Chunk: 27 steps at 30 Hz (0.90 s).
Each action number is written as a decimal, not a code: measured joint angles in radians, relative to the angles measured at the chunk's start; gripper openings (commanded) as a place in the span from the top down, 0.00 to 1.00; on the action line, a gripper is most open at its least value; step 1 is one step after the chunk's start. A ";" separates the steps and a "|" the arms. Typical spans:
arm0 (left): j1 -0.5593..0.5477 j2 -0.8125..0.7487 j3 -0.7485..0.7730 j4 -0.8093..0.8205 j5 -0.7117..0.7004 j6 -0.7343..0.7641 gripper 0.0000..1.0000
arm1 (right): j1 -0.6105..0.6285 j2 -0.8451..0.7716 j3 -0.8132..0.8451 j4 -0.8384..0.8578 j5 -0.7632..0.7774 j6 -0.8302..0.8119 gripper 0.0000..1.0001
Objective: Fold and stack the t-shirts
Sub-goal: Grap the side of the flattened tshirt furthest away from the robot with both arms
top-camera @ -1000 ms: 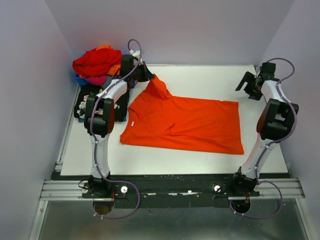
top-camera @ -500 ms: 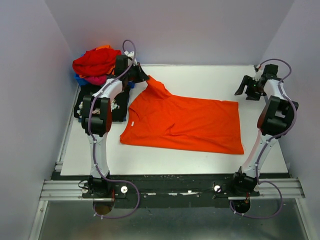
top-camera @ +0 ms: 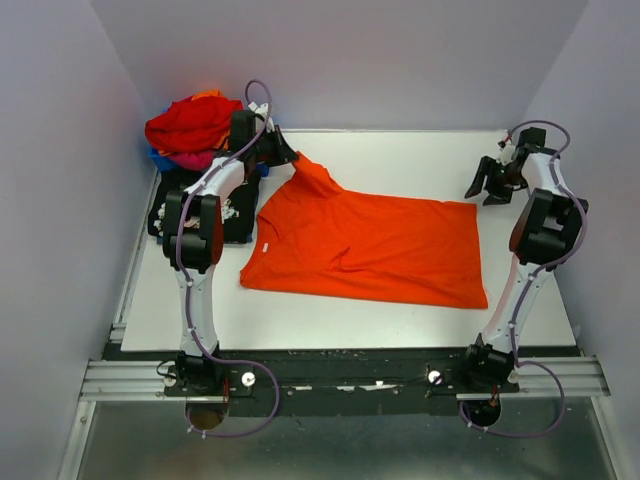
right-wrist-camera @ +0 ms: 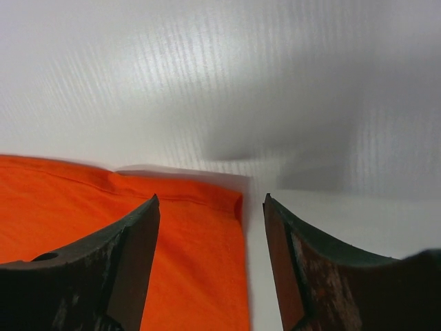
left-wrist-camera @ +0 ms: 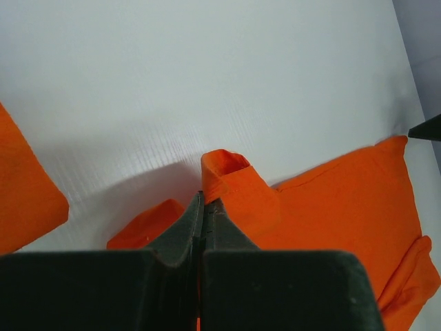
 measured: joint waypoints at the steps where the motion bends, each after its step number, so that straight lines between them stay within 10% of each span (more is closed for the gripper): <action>1: 0.000 0.000 0.000 0.000 0.000 0.000 1.00 | 0.006 0.002 0.005 -0.008 0.002 0.000 0.32; 27: 0.000 0.000 0.000 -0.002 0.008 0.011 1.00 | 0.029 0.066 0.104 -0.154 0.060 0.037 0.59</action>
